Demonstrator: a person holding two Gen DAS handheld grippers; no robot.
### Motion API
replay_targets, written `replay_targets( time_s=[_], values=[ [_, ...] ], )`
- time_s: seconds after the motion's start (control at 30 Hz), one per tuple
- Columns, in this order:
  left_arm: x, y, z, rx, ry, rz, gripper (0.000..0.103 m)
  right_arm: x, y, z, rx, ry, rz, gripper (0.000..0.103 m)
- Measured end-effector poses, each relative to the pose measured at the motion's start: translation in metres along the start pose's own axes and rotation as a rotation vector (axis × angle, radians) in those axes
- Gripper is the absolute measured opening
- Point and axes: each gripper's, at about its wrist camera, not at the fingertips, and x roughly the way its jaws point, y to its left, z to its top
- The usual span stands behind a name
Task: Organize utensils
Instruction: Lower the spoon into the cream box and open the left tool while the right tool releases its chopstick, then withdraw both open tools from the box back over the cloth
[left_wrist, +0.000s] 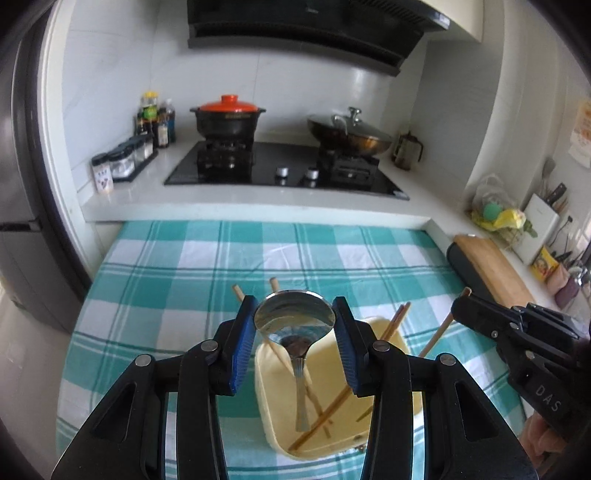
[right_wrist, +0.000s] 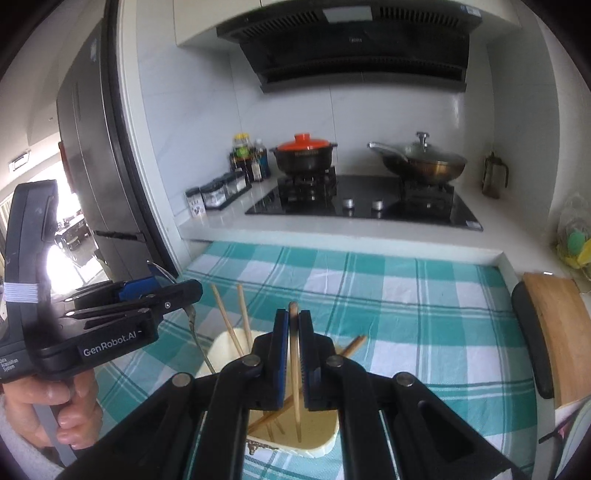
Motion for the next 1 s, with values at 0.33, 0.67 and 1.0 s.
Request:
replay_targets(
  time_s=[0.33, 0.67, 1.0],
  values=[
    [-0.014, 0.008, -0.015, 0.021, -0.033, 0.086, 0.079, 0.013, -0.013, -0.012, 0.08, 0.002, 0.015, 0.051],
    [-0.109, -0.003, -0.082, 0.094, -0.143, 0.273, 0.094, -0.085, 0.028, -0.061, 0.004, -0.072, -0.038, 0.06],
    [-0.176, -0.02, -0.165, 0.083, -0.159, 0.329, 0.097, -0.173, 0.07, -0.135, -0.061, -0.16, -0.112, 0.064]
  ],
)
